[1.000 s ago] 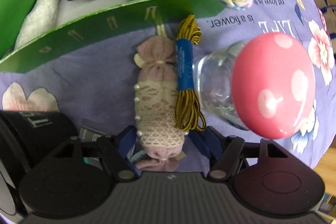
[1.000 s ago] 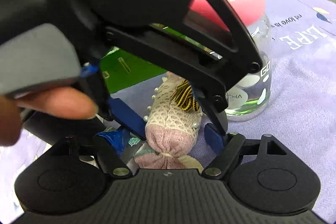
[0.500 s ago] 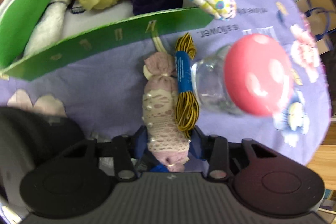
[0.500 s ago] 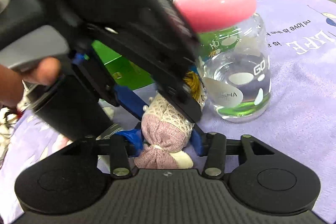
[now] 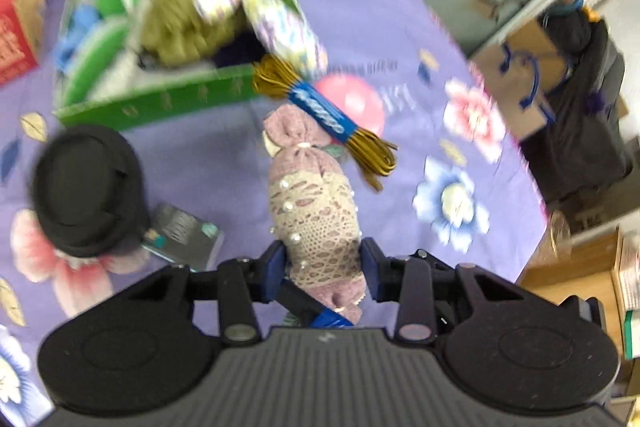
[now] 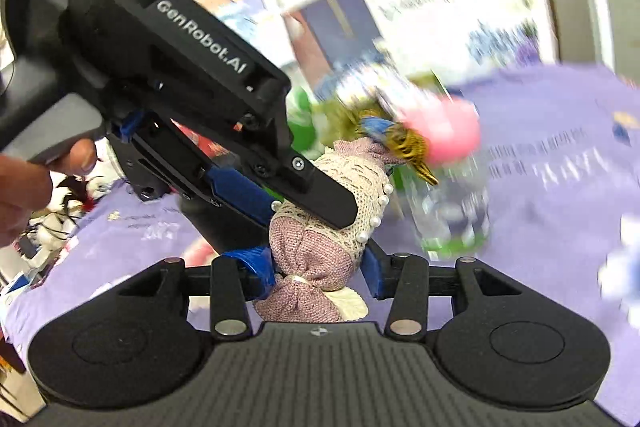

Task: Organize soft objects
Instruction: 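Carry the sachet over the green box and open the left tool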

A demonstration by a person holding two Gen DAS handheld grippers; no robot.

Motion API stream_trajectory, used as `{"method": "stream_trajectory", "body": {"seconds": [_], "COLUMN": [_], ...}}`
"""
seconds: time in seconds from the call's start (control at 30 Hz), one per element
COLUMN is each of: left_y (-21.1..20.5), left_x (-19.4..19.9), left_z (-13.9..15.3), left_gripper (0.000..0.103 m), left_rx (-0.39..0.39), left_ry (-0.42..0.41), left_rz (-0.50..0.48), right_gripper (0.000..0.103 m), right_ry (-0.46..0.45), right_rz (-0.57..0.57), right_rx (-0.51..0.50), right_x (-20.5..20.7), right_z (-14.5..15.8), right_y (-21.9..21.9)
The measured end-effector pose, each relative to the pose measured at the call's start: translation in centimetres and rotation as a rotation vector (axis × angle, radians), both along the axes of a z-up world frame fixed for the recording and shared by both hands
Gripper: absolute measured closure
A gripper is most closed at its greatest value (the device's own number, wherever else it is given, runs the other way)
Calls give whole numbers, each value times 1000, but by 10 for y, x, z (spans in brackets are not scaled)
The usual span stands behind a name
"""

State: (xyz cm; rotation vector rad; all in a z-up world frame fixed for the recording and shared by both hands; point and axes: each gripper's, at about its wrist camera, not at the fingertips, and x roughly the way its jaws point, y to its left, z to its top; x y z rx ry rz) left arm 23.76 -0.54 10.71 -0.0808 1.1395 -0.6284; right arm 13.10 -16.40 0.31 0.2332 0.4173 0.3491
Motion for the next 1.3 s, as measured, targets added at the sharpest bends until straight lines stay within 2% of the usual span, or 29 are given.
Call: {"method": "stream_trajectory", "body": {"seconds": [0.07, 0.17, 0.33, 0.4, 0.47, 0.5, 0.57, 0.6, 0.7, 0.8, 0.97, 1.13, 1.3], "left_y": [5, 14, 24, 25, 27, 28, 33, 38, 57, 72, 77, 82, 95], "left_x": [7, 24, 88, 123, 156, 171, 194, 201, 210, 205, 175, 109, 40], "left_z": [13, 38, 67, 64, 52, 44, 31, 25, 15, 17, 35, 53, 45], "left_gripper": [64, 64, 64, 64, 39, 32, 32, 32, 32, 32, 32, 31, 31], "left_rx": [-12, -12, 19, 21, 49, 72, 122, 137, 90, 39, 27, 4, 1], "left_ry": [-32, -78, -147, -129, -119, -119, -128, -128, -104, -96, -124, -207, -229], "left_rz": [33, 82, 132, 143, 156, 186, 236, 263, 309, 328, 332, 292, 285], "right_gripper": [74, 74, 74, 72, 70, 70, 69, 69, 68, 67, 66, 66, 65], "right_ry": [-32, -44, -43, 2, 85, 135, 184, 172, 105, 55, 11, -11, 48], "right_rz": [41, 98, 129, 126, 101, 72, 37, 18, -7, -27, -8, 32, 77], "right_rx": [-28, -47, -107, -115, -101, -101, -117, -122, -113, -117, -133, -147, -128], "right_x": [5, 36, 107, 135, 167, 184, 199, 200, 189, 173, 131, 80, 45], "right_z": [20, 46, 76, 81, 79, 79, 78, 79, 86, 91, 92, 86, 52], "right_y": [2, 13, 35, 43, 48, 51, 52, 50, 40, 32, 28, 28, 35]}}
